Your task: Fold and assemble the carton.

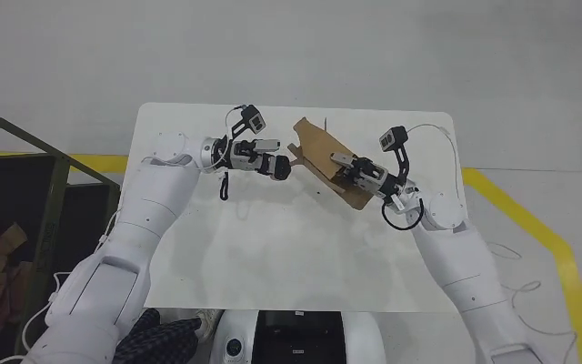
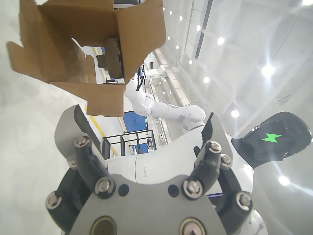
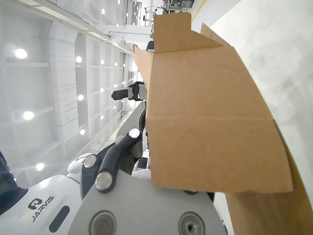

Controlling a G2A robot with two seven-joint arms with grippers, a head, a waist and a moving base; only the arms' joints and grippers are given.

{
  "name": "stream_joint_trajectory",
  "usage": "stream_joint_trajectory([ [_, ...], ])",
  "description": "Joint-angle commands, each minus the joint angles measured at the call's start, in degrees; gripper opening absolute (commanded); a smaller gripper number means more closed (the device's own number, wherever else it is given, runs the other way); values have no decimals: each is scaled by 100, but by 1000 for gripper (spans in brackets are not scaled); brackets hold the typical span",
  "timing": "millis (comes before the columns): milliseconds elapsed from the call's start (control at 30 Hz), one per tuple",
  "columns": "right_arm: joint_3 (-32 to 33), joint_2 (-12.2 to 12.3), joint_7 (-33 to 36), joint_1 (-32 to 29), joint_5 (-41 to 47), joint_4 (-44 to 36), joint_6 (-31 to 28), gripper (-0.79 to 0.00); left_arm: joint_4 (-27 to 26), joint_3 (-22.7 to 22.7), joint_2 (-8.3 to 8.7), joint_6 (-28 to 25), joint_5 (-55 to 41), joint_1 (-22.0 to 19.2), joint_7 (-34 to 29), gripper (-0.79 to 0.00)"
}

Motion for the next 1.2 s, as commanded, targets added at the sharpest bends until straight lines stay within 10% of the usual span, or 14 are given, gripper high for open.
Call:
stream_joint_trajectory([
  [0, 44, 18, 296, 41, 50, 43, -24, -785, -31, -66, 28, 9, 17, 42, 6, 0],
  [433, 16, 67, 2128, 464, 456, 390, -414, -785, -406, -316, 149, 136, 139, 337, 151, 0],
  [1167, -413, -35, 2042, 615, 609, 610, -517, -785, -585, -108, 66, 180, -110, 250, 63, 0],
])
